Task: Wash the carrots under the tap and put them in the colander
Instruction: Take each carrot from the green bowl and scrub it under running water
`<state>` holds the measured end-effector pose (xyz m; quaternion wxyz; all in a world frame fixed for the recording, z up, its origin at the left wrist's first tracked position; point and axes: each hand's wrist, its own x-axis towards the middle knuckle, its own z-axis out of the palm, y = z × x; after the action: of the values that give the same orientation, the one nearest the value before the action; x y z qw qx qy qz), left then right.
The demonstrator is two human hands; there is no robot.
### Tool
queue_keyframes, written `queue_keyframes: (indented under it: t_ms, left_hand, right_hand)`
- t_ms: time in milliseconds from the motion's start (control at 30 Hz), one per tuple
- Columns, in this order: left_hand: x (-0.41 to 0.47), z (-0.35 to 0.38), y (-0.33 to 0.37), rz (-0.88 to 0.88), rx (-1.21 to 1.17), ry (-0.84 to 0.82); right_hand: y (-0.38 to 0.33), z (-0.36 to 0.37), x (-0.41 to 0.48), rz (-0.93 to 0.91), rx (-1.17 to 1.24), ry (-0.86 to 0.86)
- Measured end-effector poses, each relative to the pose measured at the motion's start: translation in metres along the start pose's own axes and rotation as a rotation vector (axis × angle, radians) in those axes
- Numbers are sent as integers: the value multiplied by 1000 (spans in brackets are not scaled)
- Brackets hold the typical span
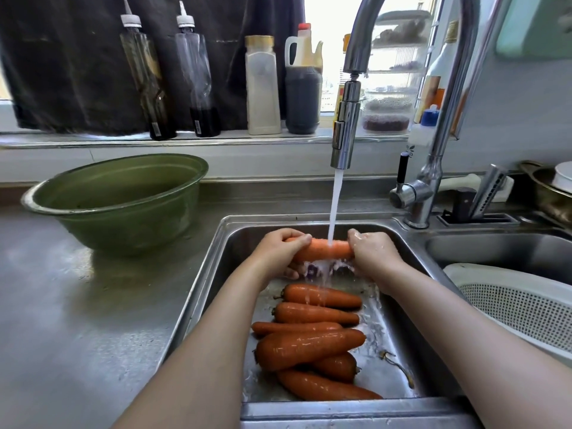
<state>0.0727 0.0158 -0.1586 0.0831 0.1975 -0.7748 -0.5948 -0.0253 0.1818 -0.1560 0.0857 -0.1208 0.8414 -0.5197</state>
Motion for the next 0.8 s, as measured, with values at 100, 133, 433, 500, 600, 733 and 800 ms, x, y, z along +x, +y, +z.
queue_keyframes:
  t_ms: [100, 133, 433, 500, 600, 733, 800]
  left_hand:
    - [3, 3, 0, 17, -5, 105]
    - [4, 2, -1, 17, 12, 149]
    - [2, 5, 9, 28, 96, 122]
    - [1, 6, 10, 31, 105, 70]
    - [1, 5, 6, -10, 64, 90]
    - [7, -5, -3, -80, -4, 265]
    - [9, -10, -6, -70, -9, 333]
  right_hand:
    - [0, -2, -3, 55, -3, -99]
    - [-1, -1, -6, 49, -31, -167]
    - [-7, 0, -7, -92, -260, -80]
    - [-7, -6, -6, -95, -237, -95]
    - [-3, -11, -8, -134, -147, -199]
    - [-3, -3, -11, -128, -38, -351]
    - [-3, 3, -11, -92, 35, -448]
